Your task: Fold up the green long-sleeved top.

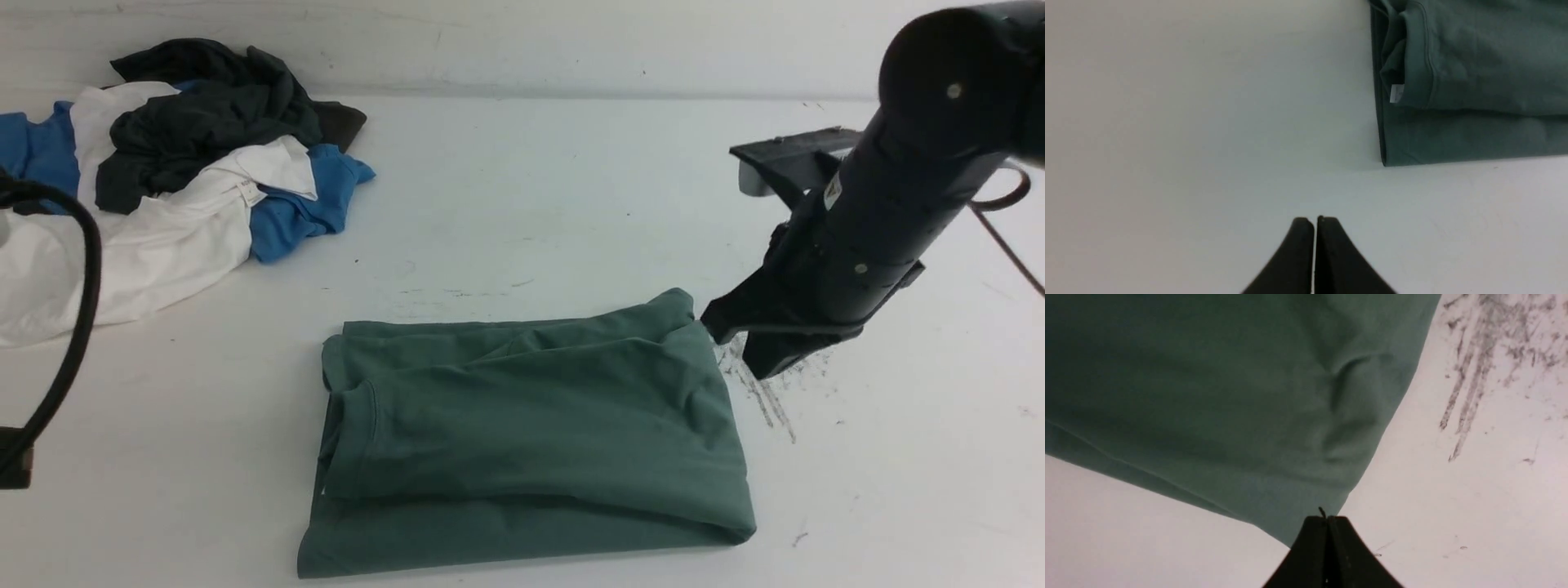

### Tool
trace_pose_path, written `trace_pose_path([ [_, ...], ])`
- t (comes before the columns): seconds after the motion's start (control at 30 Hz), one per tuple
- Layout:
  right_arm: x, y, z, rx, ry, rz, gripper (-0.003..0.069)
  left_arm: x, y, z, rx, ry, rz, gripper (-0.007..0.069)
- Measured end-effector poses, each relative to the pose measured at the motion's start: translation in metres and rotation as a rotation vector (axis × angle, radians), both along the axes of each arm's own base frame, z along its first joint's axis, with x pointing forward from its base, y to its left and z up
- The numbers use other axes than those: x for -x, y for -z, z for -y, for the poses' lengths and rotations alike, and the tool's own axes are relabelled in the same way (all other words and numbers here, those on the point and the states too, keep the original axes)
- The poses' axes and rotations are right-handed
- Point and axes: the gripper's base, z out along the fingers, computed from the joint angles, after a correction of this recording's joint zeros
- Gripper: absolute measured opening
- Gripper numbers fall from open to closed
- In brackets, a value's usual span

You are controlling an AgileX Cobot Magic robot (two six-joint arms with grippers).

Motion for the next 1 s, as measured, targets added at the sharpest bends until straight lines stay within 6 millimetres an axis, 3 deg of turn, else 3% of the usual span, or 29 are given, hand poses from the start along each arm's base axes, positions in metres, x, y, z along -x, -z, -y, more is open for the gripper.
trace_pose_path([
  [0.27,0.037,-0.061,0.016,-0.070,-0.012,0.171,-0.0015,-0.027,0.017,0.007,-0.033,0.026,-0.118,-0.0004],
  [0.3,0.052,-0.080,0.023,-0.093,-0.014,0.230,-0.0015,-0.031,0.020,0.008,-0.035,0.027,-0.136,-0.0004],
  [0.33,0.054,-0.082,0.023,-0.097,-0.014,0.237,-0.0015,-0.031,0.020,0.008,-0.036,0.027,-0.137,-0.0004],
  [0.43,0.093,-0.123,0.041,-0.158,-0.014,0.381,-0.0015,-0.034,0.022,0.009,-0.039,0.027,-0.148,-0.0004],
  [0.63,0.158,-0.167,0.070,-0.303,0.006,0.720,-0.0015,-0.034,0.022,0.009,-0.039,0.027,-0.148,-0.0004],
  [0.7,0.174,-0.171,0.078,-0.335,0.014,0.807,-0.0015,-0.034,0.022,0.009,-0.039,0.027,-0.148,-0.0004],
  [0.73,0.196,-0.170,0.088,-0.371,0.026,0.907,-0.0015,-0.034,0.022,0.009,-0.039,0.027,-0.148,-0.0004],
  [0.77,0.198,-0.170,0.089,-0.374,0.027,0.918,-0.0015,-0.034,0.022,0.009,-0.039,0.027,-0.148,-0.0004],
  [0.9,0.249,-0.147,0.117,-0.498,0.107,1.154,-0.0015,-0.035,0.021,0.009,-0.035,0.028,-0.131,-0.0004],
  [1.0,0.270,-0.125,0.128,-0.555,0.134,1.269,-0.0015,-0.037,0.020,0.010,-0.031,0.029,-0.112,-0.0004],
])
